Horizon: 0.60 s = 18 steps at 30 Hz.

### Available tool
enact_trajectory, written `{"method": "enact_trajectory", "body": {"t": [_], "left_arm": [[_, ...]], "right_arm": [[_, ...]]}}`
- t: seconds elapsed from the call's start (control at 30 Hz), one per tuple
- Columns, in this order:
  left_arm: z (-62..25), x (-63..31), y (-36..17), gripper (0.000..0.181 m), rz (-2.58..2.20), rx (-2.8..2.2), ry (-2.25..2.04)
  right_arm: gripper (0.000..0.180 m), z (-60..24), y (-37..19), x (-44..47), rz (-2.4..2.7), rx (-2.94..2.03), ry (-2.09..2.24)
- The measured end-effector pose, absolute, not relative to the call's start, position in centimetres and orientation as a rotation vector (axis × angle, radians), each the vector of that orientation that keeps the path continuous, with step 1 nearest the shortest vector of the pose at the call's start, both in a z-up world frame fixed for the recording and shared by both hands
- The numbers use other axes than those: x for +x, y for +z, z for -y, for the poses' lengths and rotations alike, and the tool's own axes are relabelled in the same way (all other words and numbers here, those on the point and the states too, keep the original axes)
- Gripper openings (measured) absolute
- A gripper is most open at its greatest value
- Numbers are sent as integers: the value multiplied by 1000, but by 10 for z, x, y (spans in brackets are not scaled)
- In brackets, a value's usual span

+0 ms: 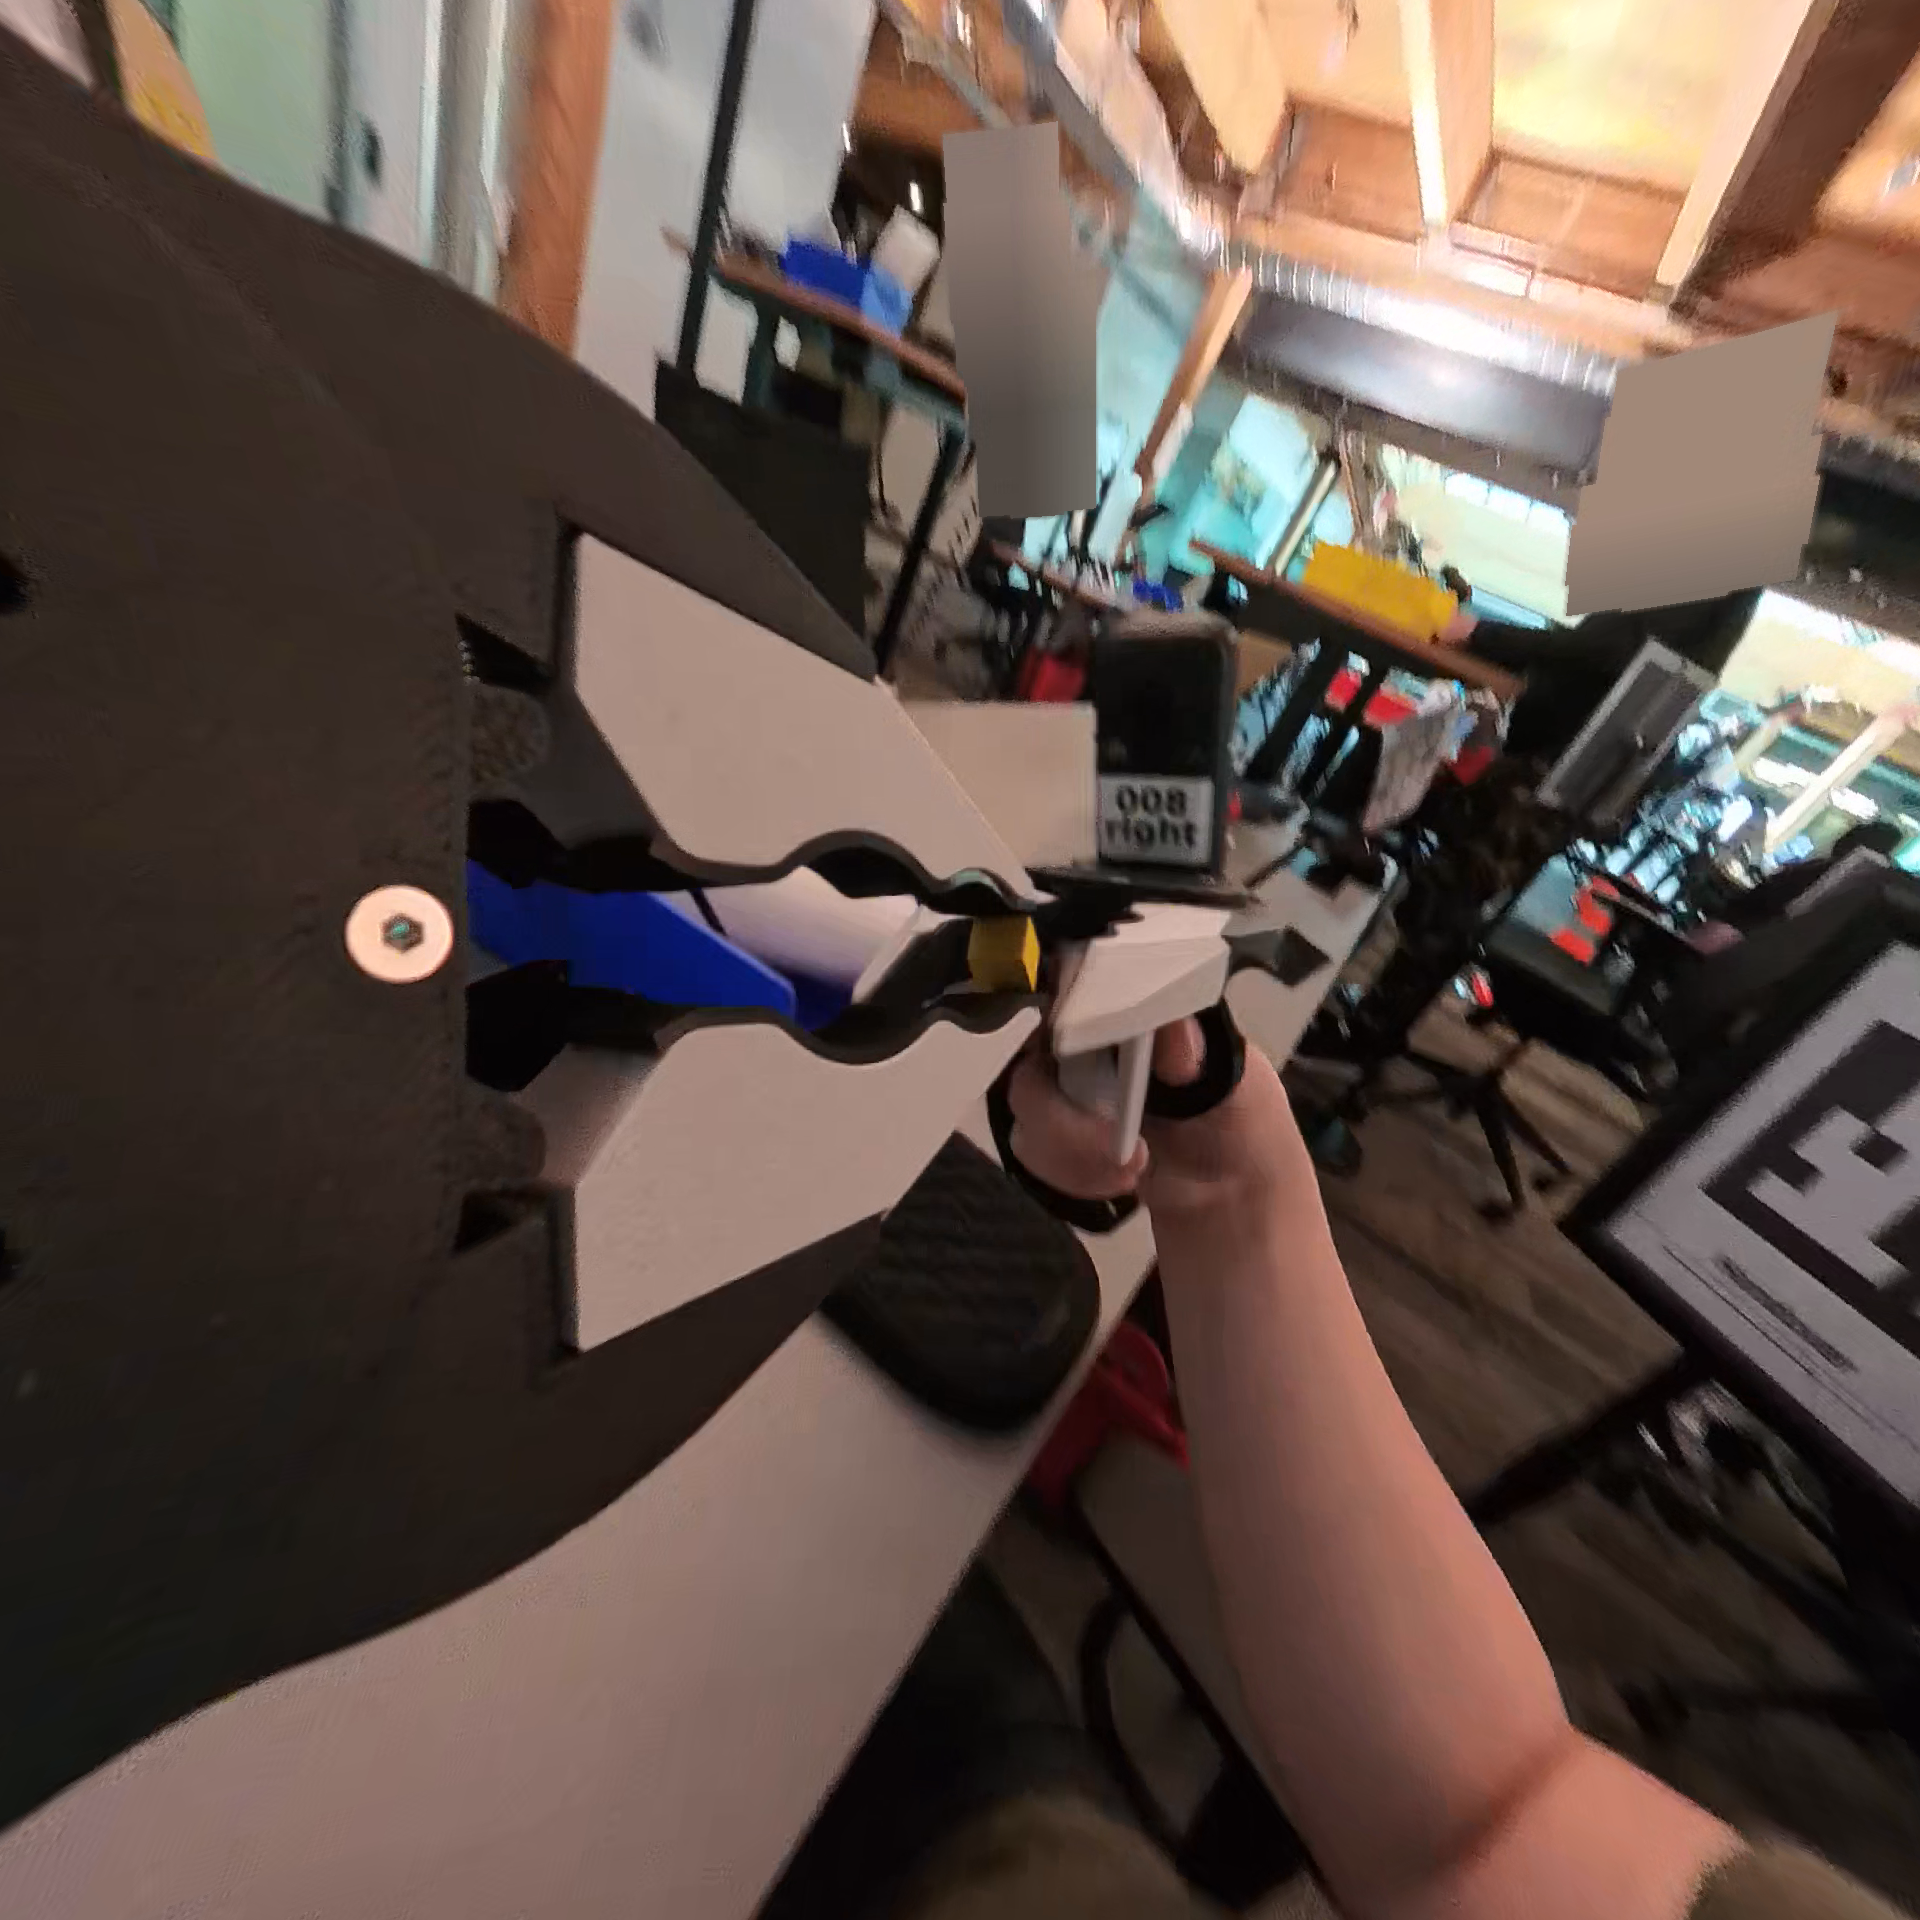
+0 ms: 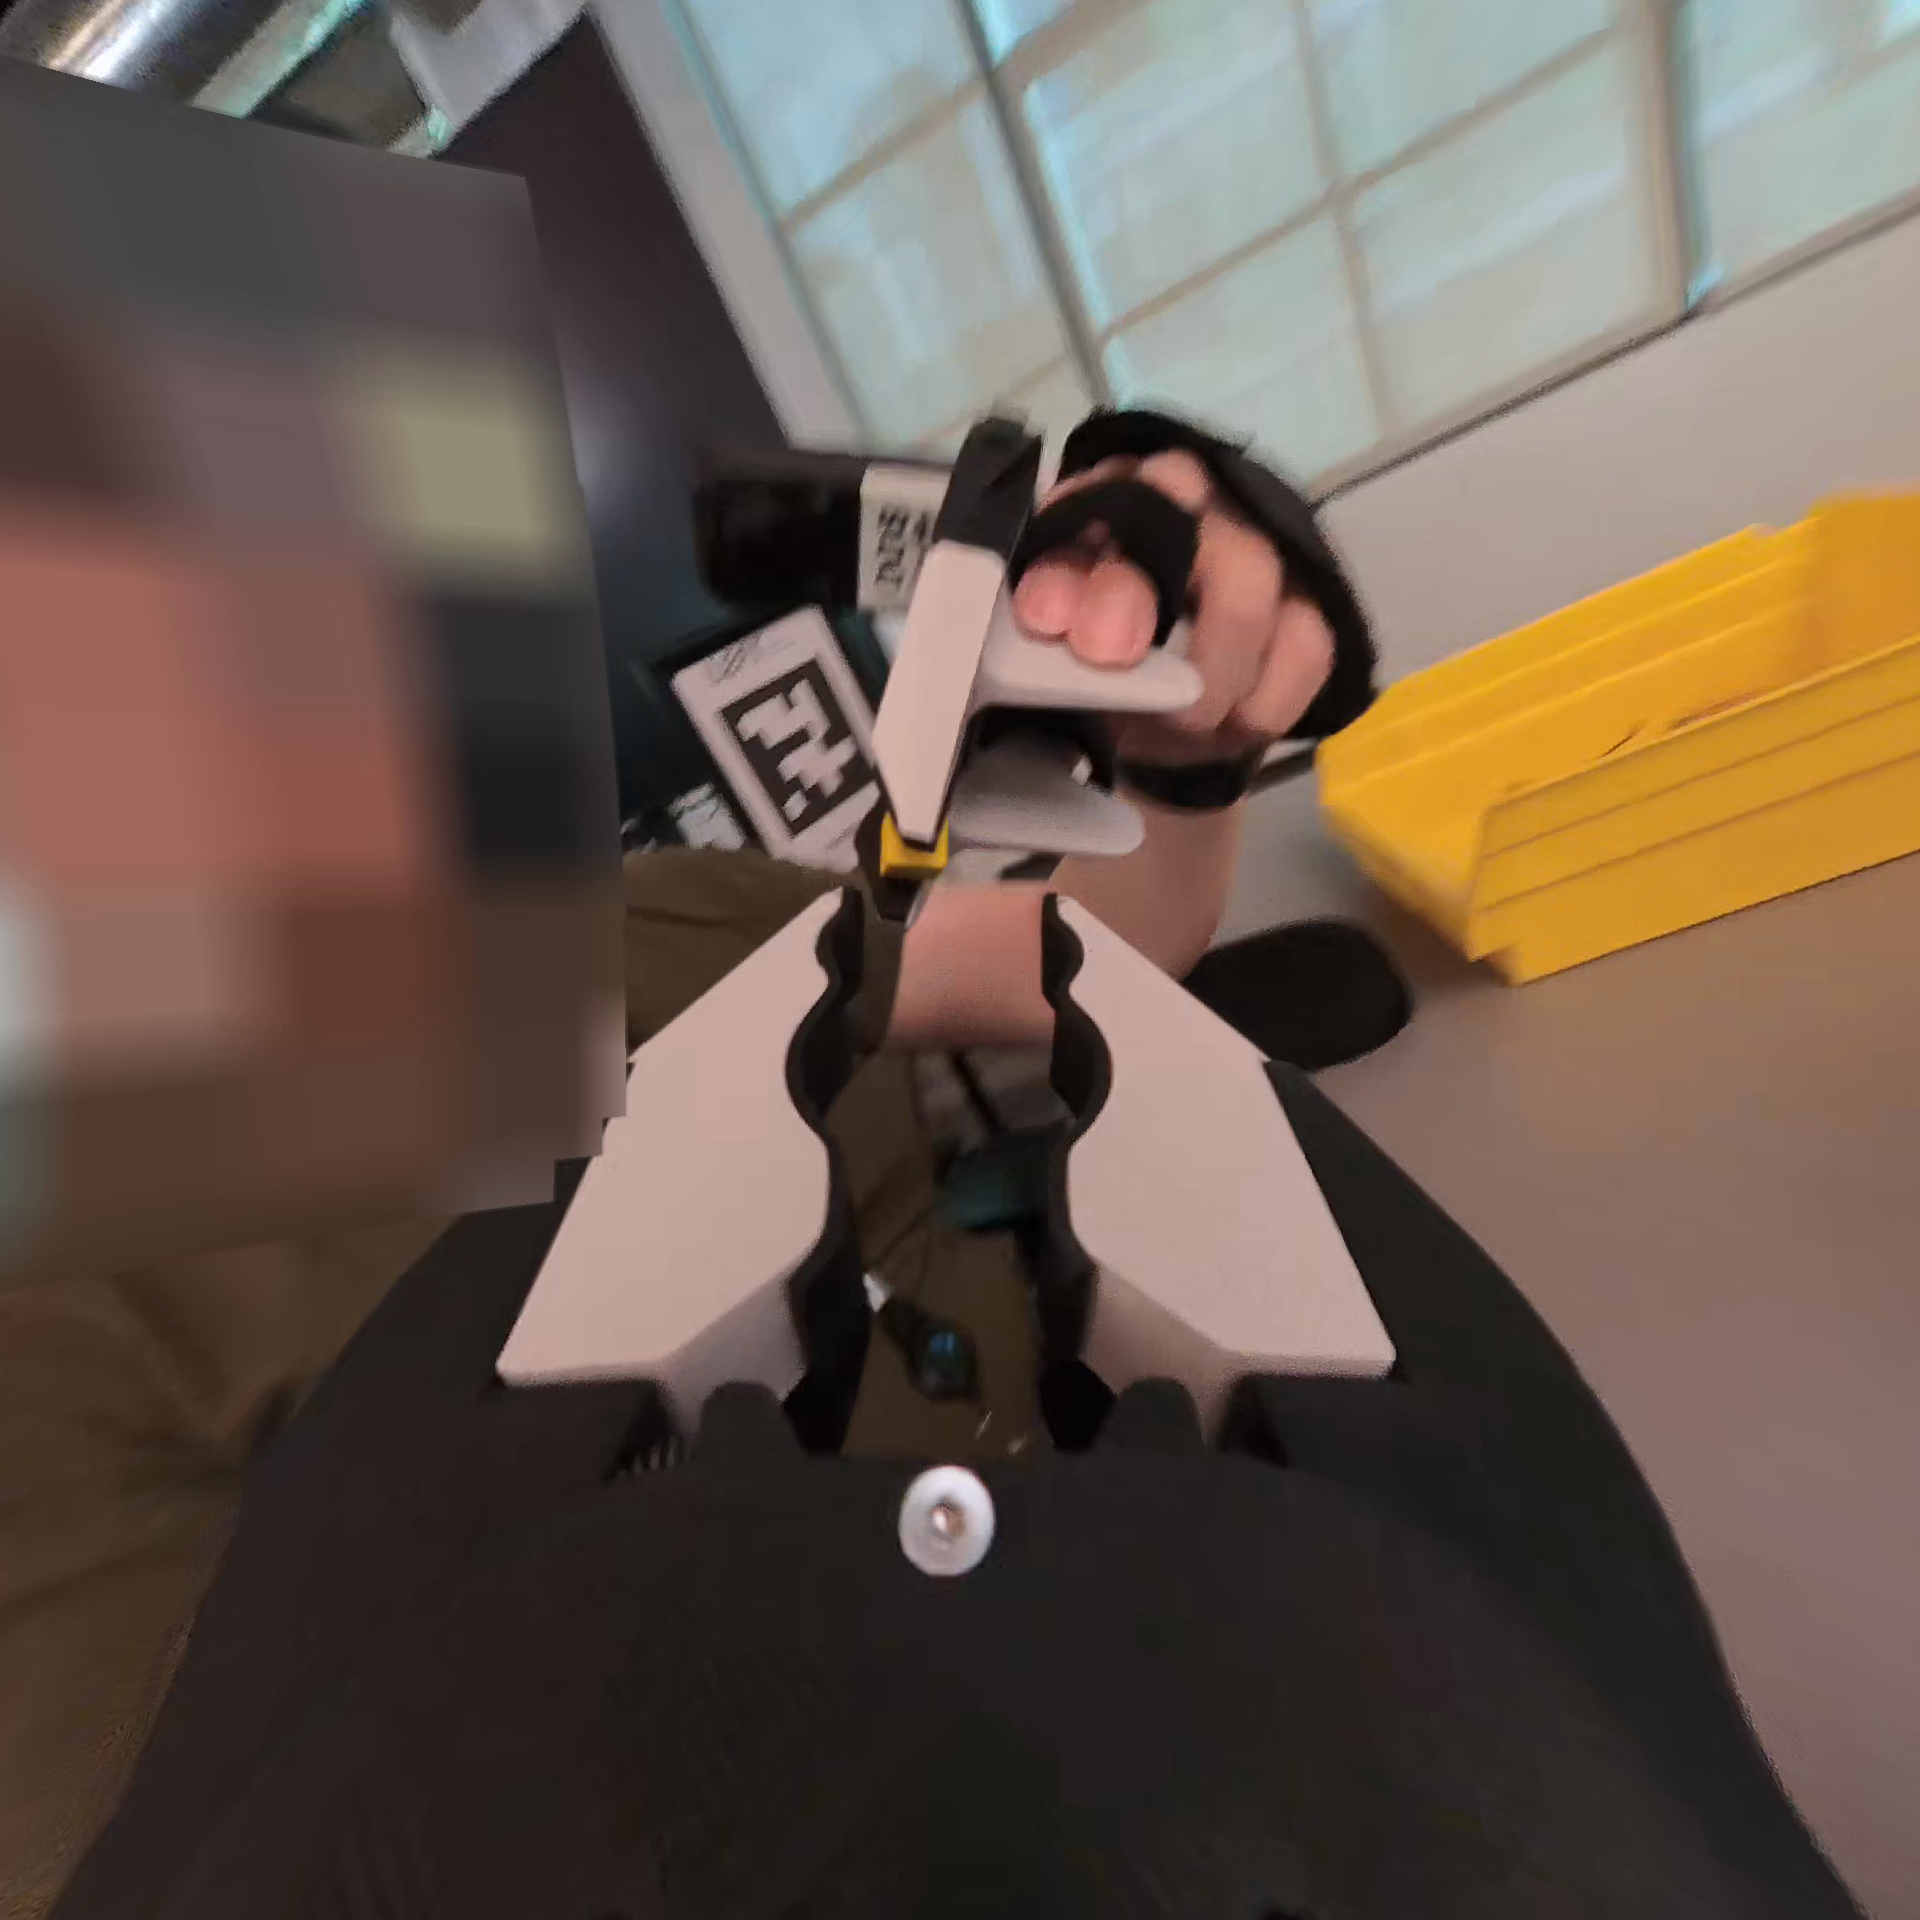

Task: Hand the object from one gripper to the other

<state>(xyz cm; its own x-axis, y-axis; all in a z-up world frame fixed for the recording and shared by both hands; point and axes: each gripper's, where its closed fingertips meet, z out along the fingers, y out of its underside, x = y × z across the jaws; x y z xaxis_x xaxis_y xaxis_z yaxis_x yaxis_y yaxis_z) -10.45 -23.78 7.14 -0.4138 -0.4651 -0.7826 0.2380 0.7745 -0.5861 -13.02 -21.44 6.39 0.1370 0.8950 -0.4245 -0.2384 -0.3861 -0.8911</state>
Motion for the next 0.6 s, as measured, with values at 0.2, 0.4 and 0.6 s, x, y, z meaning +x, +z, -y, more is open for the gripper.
{"method": "enact_trajectory", "body": {"t": [0.2, 0.4, 0.6], "left_arm": [[221, -92, 81, 12, -1724, -186, -556], [224, -92, 82, 11, -1718, -182, -582], [179, -107, 112, 42, -1645, -364, -511]], "right_arm": [[31, 207, 100, -109, 452, -1235, 1404], [24, 202, 90, -118, 467, -1319, 1404], [8, 171, 102, -58, 353, -1401, 1228]]}}
